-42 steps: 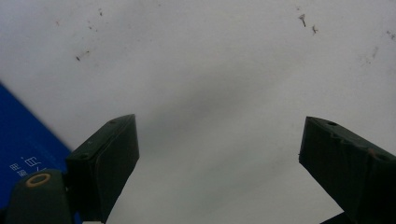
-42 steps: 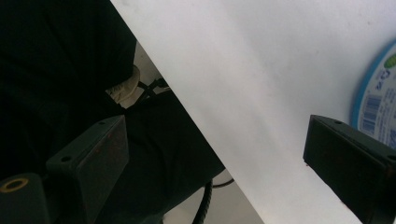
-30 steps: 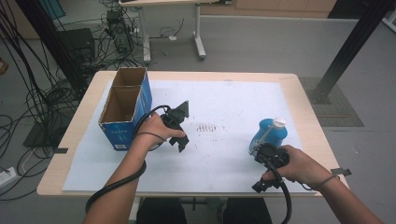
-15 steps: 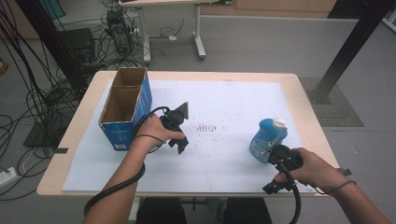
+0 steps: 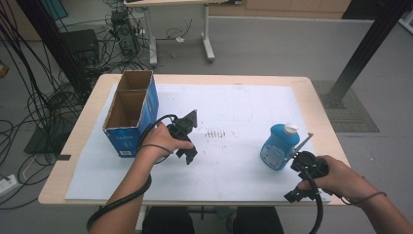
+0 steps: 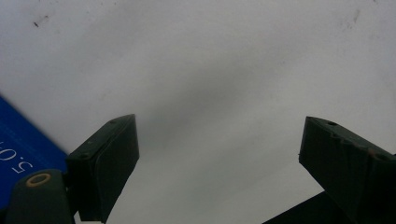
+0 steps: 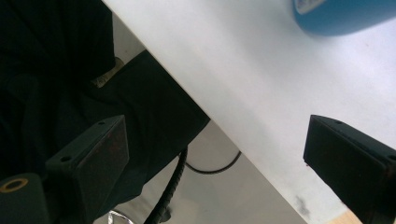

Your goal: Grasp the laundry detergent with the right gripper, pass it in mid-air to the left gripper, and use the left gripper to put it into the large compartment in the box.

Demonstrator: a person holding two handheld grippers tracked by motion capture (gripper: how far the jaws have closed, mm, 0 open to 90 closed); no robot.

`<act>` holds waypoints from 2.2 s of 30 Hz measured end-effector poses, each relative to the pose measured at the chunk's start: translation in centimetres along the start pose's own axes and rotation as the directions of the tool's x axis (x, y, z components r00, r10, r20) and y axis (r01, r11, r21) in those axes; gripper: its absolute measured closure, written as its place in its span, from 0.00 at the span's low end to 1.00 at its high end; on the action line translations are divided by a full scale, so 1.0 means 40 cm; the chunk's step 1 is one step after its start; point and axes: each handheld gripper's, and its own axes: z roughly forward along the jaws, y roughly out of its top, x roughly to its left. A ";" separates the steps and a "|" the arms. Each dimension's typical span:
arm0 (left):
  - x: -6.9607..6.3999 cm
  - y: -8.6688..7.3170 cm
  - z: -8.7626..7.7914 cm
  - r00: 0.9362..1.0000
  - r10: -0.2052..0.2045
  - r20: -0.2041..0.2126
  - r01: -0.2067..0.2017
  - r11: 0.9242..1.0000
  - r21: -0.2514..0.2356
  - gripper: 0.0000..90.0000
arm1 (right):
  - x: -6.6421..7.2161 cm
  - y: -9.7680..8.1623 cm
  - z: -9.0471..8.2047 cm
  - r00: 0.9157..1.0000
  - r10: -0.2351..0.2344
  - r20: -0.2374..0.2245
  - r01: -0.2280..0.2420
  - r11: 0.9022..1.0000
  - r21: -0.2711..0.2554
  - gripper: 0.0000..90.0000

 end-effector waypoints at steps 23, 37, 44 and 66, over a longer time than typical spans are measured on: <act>-0.033 -0.046 -0.017 1.000 -0.011 0.004 0.011 0.998 -0.061 0.14 | -0.081 -0.047 -0.001 0.995 0.101 0.025 -0.100 0.994 -0.043 0.07; -0.051 -0.070 -0.001 1.000 -0.017 0.007 0.017 0.999 -0.047 0.13 | -0.116 -0.060 0.021 0.992 0.121 0.020 -0.118 0.986 -0.114 0.06; -0.053 -0.075 0.008 1.000 -0.018 0.013 0.018 0.999 -0.042 0.13 | -0.124 -0.068 0.033 0.992 0.129 0.008 -0.126 0.976 -0.178 0.05; -0.042 -0.086 -0.010 0.998 -0.055 0.026 0.057 0.995 -0.087 0.13 | -0.153 -0.065 0.055 0.998 0.070 -0.003 -0.065 0.906 -0.419 0.04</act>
